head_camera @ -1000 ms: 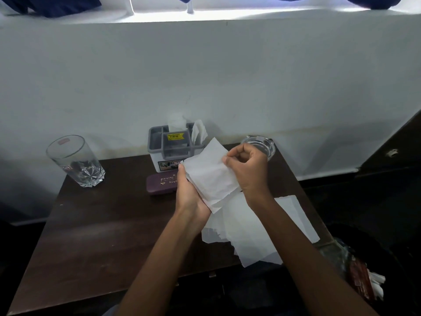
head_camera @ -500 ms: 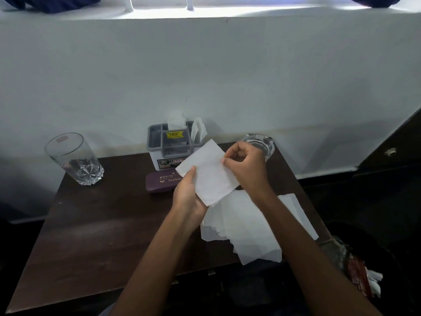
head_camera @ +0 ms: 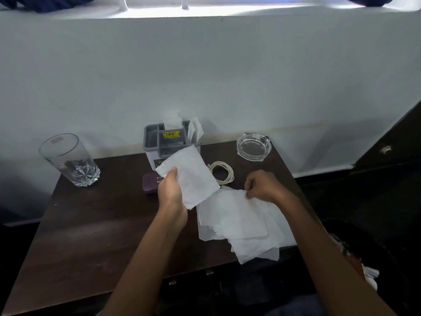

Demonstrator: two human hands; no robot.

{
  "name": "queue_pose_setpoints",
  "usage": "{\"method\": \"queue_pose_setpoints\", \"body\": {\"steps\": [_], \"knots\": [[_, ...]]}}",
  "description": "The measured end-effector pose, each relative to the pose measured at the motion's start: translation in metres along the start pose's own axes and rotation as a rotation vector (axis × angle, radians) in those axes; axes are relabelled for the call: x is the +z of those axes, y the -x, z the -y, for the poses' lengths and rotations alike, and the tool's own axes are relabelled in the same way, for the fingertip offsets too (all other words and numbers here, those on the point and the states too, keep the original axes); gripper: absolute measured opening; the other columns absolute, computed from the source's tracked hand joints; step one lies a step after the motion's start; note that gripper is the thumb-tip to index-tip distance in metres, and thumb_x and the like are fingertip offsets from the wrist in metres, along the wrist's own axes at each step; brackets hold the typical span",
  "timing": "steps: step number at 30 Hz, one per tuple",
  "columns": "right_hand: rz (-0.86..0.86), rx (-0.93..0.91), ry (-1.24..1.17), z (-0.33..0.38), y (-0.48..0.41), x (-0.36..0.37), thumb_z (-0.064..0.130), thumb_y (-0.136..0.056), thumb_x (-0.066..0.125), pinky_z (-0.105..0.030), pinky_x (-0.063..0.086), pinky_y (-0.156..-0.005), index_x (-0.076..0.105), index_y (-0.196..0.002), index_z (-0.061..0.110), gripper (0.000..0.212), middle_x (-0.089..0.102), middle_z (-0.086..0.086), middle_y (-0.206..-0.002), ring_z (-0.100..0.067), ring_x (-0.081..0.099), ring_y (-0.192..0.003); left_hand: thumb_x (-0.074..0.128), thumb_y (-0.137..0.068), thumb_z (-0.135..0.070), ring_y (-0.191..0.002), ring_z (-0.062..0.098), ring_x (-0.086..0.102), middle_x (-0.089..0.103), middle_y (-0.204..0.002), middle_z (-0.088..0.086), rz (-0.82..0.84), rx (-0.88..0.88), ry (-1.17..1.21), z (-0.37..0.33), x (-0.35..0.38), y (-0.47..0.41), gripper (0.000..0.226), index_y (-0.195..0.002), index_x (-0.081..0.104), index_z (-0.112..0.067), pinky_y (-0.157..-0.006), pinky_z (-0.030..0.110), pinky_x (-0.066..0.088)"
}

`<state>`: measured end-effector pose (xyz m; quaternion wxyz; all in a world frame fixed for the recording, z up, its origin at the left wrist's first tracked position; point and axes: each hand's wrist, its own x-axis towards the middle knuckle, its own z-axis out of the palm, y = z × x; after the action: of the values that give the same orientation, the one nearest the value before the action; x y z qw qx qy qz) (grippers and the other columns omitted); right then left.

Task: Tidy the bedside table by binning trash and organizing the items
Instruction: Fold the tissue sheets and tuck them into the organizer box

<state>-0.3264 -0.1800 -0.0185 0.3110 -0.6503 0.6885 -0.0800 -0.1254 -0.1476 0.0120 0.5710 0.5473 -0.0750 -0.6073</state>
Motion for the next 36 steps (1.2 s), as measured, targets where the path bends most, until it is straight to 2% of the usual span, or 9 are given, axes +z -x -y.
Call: {"method": "queue_pose_setpoints", "body": {"steps": [6, 11, 16, 18, 21, 28, 31, 33, 36], "knots": [[-0.049, -0.058, -0.154, 0.002, 0.006, -0.015, -0.004, -0.067, 0.071, -0.019, 0.041, -0.052, 0.06, -0.06, 0.014, 0.023, 0.057, 0.005, -0.06, -0.008, 0.053, -0.058, 0.047, -0.096, -0.025, -0.096, 0.026, 0.06, 0.062, -0.106, 0.005, -0.006, 0.041, -0.04, -0.002, -0.001, 0.0, 0.018, -0.111, 0.054, -0.017, -0.096, 0.046, 0.048], [0.093, -0.23, -0.552, 0.014, 0.025, -0.041, -0.015, -0.068, 0.069, -0.021, 0.048, -0.066, 0.057, -0.06, 0.011, 0.029, 0.066, -0.013, -0.077, -0.013, 0.06, -0.065, 0.047, -0.096, -0.026, -0.092, 0.026, 0.06, 0.062, -0.091, 0.0, 0.011, 0.051, -0.063, -0.003, -0.002, -0.001, 0.017, -0.109, 0.053, -0.017, -0.093, 0.045, 0.049], [0.256, -0.379, -0.69, 0.032, 0.043, -0.06, -0.014, -0.069, 0.069, -0.017, 0.049, -0.06, 0.056, -0.062, 0.011, 0.029, 0.065, -0.004, -0.072, -0.01, 0.06, -0.064, 0.047, -0.096, -0.025, -0.074, 0.019, 0.06, 0.062, -0.086, 0.001, 0.069, 0.04, -0.111, -0.004, -0.001, 0.003, 0.012, -0.095, 0.055, -0.015, -0.08, 0.04, 0.051], [0.279, -0.413, -0.789, 0.04, 0.047, -0.064, -0.01, -0.066, 0.065, -0.018, 0.048, -0.059, 0.056, -0.06, 0.013, 0.026, 0.064, -0.002, -0.07, -0.011, 0.058, -0.063, 0.047, -0.096, -0.024, -0.075, 0.02, 0.061, 0.063, -0.084, 0.002, 0.098, 0.025, -0.147, -0.002, -0.001, 0.004, 0.014, -0.091, 0.057, -0.015, -0.085, 0.043, 0.05], [0.279, -0.444, -0.934, 0.051, 0.05, -0.067, -0.008, -0.066, 0.061, -0.02, 0.05, -0.058, 0.058, -0.058, 0.016, 0.026, 0.064, -0.002, -0.07, -0.012, 0.058, -0.062, 0.05, -0.095, -0.028, -0.086, 0.026, 0.063, 0.065, -0.091, 0.004, 0.13, -0.019, -0.166, 0.001, -0.001, 0.004, 0.018, -0.103, 0.057, -0.014, -0.089, 0.047, 0.051], [0.006, -0.307, -0.943, 0.079, 0.04, -0.035, -0.014, -0.071, 0.064, -0.028, 0.04, -0.061, 0.054, -0.063, 0.009, 0.026, 0.056, -0.013, -0.073, -0.026, 0.049, -0.071, 0.042, -0.096, -0.026, -0.079, 0.022, 0.065, 0.068, -0.093, 0.008, 0.408, -0.183, -0.137, 0.009, 0.008, 0.014, 0.028, -0.102, 0.064, -0.011, -0.068, 0.033, 0.052], [-0.143, -0.228, -0.865, 0.084, 0.038, -0.024, -0.014, -0.072, 0.061, -0.022, 0.042, -0.056, 0.053, -0.063, 0.009, 0.026, 0.054, -0.011, -0.068, -0.022, 0.048, -0.063, 0.043, -0.093, -0.025, -0.071, 0.017, 0.069, 0.072, -0.084, 0.005, 0.519, -0.183, -0.066, 0.008, 0.009, 0.015, 0.029, -0.09, 0.069, -0.012, -0.069, 0.029, 0.052], [-0.23, -0.19, -0.794, 0.085, 0.037, -0.021, -0.012, -0.074, 0.058, -0.017, 0.039, -0.05, 0.052, -0.065, 0.008, 0.023, 0.053, -0.01, -0.066, -0.016, 0.045, -0.058, 0.04, -0.094, -0.03, -0.076, 0.019, 0.07, 0.074, -0.088, 0.006, 0.506, -0.184, -0.025, 0.008, 0.009, 0.015, 0.038, -0.087, 0.073, -0.012, -0.076, 0.032, 0.051], [-0.303, -0.144, -0.758, 0.084, 0.035, -0.017, -0.008, -0.075, 0.056, -0.021, 0.035, -0.053, 0.053, -0.066, 0.009, 0.02, 0.053, -0.011, -0.069, -0.016, 0.043, -0.063, 0.03, -0.097, -0.049, -0.086, 0.024, 0.071, 0.074, -0.096, 0.008, 0.444, -0.219, 0.003, 0.008, 0.007, 0.012, 0.052, -0.098, 0.07, -0.016, -0.079, 0.038, 0.051]]}}
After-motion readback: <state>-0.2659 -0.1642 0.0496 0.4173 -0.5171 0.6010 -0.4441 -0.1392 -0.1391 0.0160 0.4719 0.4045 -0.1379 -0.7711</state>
